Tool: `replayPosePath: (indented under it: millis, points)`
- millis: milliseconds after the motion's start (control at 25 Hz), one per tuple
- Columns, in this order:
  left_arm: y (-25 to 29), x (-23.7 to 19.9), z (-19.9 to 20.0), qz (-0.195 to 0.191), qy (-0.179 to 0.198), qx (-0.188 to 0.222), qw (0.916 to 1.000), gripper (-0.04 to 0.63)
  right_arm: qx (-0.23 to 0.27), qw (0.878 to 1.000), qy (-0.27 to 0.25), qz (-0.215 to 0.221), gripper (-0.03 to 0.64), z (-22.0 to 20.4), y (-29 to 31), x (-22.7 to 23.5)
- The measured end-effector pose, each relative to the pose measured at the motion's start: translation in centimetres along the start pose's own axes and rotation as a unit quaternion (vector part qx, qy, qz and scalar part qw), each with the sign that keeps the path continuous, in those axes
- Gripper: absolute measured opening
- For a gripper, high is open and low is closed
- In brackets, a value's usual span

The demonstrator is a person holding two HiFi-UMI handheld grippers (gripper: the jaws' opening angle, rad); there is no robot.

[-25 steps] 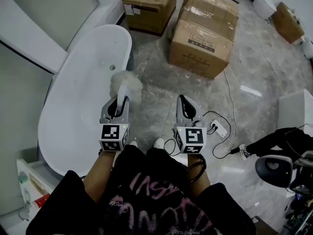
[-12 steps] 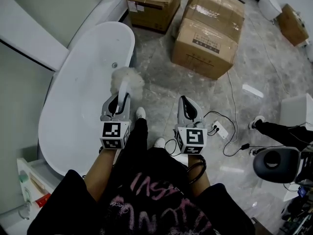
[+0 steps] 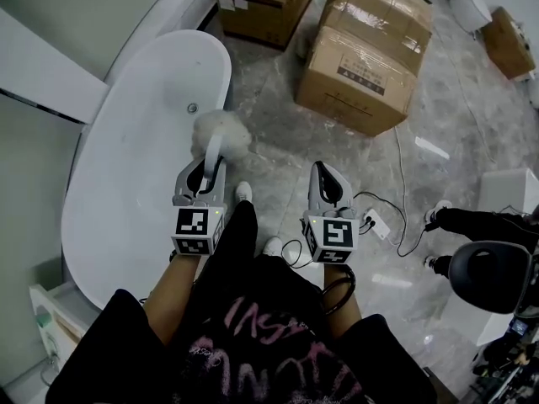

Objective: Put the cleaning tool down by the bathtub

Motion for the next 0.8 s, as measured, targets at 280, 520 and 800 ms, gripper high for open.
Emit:
replayPosePath:
  millis: [280,520,800]
  points:
    - [3.8,-2.3,0.1,-0.002,-0.004,-0.023,0.9997,0.075,-0.030,0.999,0.009,-0.002,0.011,0.2,4.6,0.4]
    - [6.6,-4.6,0.2,-0.003,-0.024,-0.038,0.9990,0.075,-0.058,0.998,0.007,0.001,0.012,1.2,8.6,0.2]
    - [9.6,-6.5,1.3,-0.022,-0.017,-0.048,0.9984,0.075,-0.048,0.999,0.001,0.000,0.012,2.3,12.5,0.1]
Point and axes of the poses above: the fingertips, and each gripper's own axes: y forward along the fingers, x to its right, z out of its top, the point moved 10 cm from there along -y, backward along the fingers, and after that the axes turned 10 degrees about -y, right-handed, at the moved point
